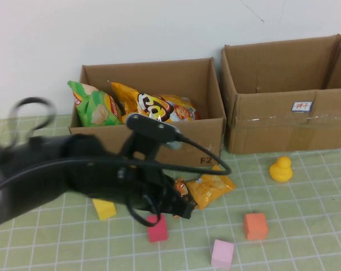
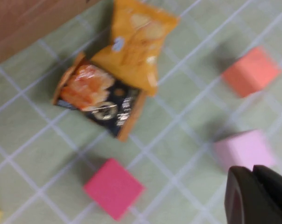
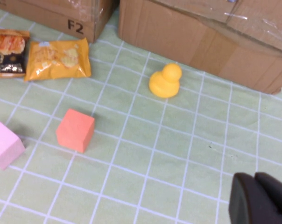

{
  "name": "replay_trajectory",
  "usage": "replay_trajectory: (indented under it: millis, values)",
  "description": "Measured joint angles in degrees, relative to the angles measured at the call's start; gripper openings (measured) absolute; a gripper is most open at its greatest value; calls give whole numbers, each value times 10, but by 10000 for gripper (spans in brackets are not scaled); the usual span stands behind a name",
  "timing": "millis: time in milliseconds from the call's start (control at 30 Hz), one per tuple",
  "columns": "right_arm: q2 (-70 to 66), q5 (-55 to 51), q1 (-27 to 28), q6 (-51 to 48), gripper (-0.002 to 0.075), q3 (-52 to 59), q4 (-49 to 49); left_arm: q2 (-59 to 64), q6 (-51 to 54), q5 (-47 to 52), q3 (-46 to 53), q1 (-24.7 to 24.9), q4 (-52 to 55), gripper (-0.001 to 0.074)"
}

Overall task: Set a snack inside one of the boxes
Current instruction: Pick up the biscuit

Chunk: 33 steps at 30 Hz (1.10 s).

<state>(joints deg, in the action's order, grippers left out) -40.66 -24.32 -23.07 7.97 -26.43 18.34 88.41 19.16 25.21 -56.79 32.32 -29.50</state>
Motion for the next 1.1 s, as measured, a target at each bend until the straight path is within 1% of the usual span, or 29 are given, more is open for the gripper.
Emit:
replay_trajectory:
  millis: [100,233,333,533,600,667,800,867,933,1100]
  values:
    - [0,4,0,3,-2,0,0,54,-76,24,-45,8,116,-2]
    - [0,11,0,5,-2,2,0,135,-129,142,-128,9,224,-2]
    - [0,24,0,5,-2,10,0,198,-140,209,-201,9,248,-2]
    - [0,39,0,5,-2,18,0,275,-154,234,-298,9,256,6]
    - [0,39,0,5,-2,18,0,289,-161,233,-319,9,259,53]
    - [0,39,0,5,-2,18,0,301,-174,226,-333,9,263,135]
    - [0,42,0,5,-2,21,0,320,-216,199,-343,9,291,383]
    - [0,42,0,5,-2,22,0,333,-232,195,-347,9,306,484]
    - [0,44,0,5,-2,22,0,346,-249,191,-347,9,320,535]
    - [0,46,0,9,-2,22,0,368,-295,179,-347,9,338,566]
